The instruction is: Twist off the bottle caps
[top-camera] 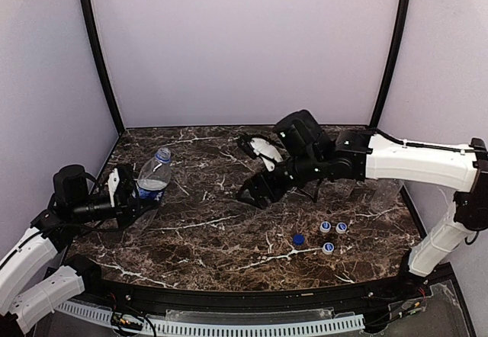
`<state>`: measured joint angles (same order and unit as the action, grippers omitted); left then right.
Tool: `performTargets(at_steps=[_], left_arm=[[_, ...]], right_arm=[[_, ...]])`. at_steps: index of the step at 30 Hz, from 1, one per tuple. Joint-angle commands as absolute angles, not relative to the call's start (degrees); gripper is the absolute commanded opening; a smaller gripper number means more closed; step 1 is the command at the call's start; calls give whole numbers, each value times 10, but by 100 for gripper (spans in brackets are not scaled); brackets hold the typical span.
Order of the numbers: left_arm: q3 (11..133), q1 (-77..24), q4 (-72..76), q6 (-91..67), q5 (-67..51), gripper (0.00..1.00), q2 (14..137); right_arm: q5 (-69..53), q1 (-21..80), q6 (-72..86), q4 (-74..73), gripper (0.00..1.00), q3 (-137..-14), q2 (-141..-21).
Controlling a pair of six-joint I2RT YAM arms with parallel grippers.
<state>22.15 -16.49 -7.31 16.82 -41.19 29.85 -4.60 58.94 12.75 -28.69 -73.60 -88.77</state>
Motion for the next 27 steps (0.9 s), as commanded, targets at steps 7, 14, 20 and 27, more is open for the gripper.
performTargets(at_steps=[7,14,20,27], left_arm=[[259,-161,-81,172,-516,23,309],[261,-161,-79,174,-522,23,312],[258,-161,-78,172,-523,23,313],[263,-161,-73,167,-523,23,315]], right_arm=[[-325,640,14,155,86,-886,-990],[-335,660,10,125,81,-991,-1084],[-340,660,38,146,49,-993,-1102],[-319,660,39,128,42,-991,-1115]])
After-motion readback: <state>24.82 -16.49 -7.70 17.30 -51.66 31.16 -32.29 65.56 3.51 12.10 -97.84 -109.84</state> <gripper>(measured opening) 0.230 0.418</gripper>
